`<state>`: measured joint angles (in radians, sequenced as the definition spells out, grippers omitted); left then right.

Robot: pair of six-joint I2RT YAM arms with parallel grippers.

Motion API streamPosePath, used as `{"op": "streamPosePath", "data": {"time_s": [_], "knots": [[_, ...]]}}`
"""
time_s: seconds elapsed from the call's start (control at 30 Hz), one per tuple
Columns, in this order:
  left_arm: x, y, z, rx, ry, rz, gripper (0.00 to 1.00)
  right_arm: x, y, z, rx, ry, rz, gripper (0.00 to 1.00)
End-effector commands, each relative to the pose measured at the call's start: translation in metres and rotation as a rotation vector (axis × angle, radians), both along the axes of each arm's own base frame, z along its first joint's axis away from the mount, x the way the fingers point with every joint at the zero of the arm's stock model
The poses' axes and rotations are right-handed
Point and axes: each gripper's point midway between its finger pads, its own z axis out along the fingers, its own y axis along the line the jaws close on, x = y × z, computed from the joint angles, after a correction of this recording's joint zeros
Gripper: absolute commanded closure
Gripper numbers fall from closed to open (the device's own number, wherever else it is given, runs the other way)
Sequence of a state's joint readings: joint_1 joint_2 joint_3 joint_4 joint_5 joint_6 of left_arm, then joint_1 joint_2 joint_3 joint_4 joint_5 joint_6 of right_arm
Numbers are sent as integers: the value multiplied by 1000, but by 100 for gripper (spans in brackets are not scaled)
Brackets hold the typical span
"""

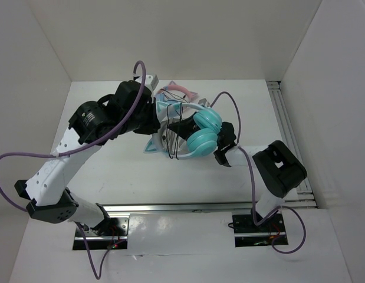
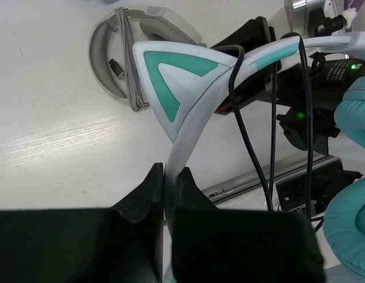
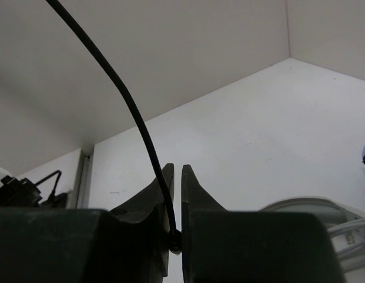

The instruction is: Wrap the headphones

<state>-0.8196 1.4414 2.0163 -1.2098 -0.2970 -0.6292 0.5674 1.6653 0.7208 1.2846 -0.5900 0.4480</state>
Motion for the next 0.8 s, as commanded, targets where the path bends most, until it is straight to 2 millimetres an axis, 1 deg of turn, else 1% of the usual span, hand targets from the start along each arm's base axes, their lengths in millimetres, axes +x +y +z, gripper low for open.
{"op": "streamPosePath", "data": {"time_s": [0.0,0.03,0.07,0.1,0.13,0.17,0.23,0.27,0.3,0.33,0.4,0.43,0.47,0.5,0.53,0.57,0.63,0.7,0.73,0.77], "knots": [[9,-3,29,-103,-87,18,100,-8,0,40,107,-156,11,100],[10,-2,29,-99,-91,26,100,-10,-2,40,112,-164,11,100],[8,0,32,-112,-94,31,100,-10,-4,30,102,-140,0,100],[11,3,32,-108,-98,48,100,-13,-6,33,109,-150,0,100],[11,4,32,-100,-102,42,100,-14,-7,28,102,-140,0,100],[11,4,32,-93,-106,37,100,-19,-10,31,102,-153,-3,100],[12,4,22,-55,-88,7,100,-15,-16,30,92,-151,-52,100],[10,4,15,-34,-71,-7,100,-16,-19,29,81,-142,-70,100],[9,3,10,-21,-62,-23,100,-11,-25,32,76,-147,-100,100],[9,3,-3,11,-39,-30,100,-4,-33,30,63,-148,-142,100],[5,8,-13,36,-24,-37,100,2,-44,33,54,-141,-188,100],[0,13,-14,36,-25,-37,100,6,-49,35,56,-140,-208,100],[-3,16,-28,62,2,-38,100,15,-59,37,61,-133,-255,100],[-5,19,-31,70,-2,-45,100,18,-65,35,58,-122,-276,100],[-11,18,-36,73,10,-63,100,20,-70,38,57,-123,-289,100],[-17,21,-44,85,24,-77,100,26,-76,35,50,-114,-308,100],[-23,22,-50,95,33,-90,100,31,-79,42,47,-112,-319,100],[-25,27,-52,107,26,-73,100,38,-88,46,42,-122,-348,100],[-31,29,-54,110,29,-82,100,38,-86,46,36,-119,-338,100],[-32,31,-51,104,22,-82,100,38,-86,46,36,-119,-338,100]]}}
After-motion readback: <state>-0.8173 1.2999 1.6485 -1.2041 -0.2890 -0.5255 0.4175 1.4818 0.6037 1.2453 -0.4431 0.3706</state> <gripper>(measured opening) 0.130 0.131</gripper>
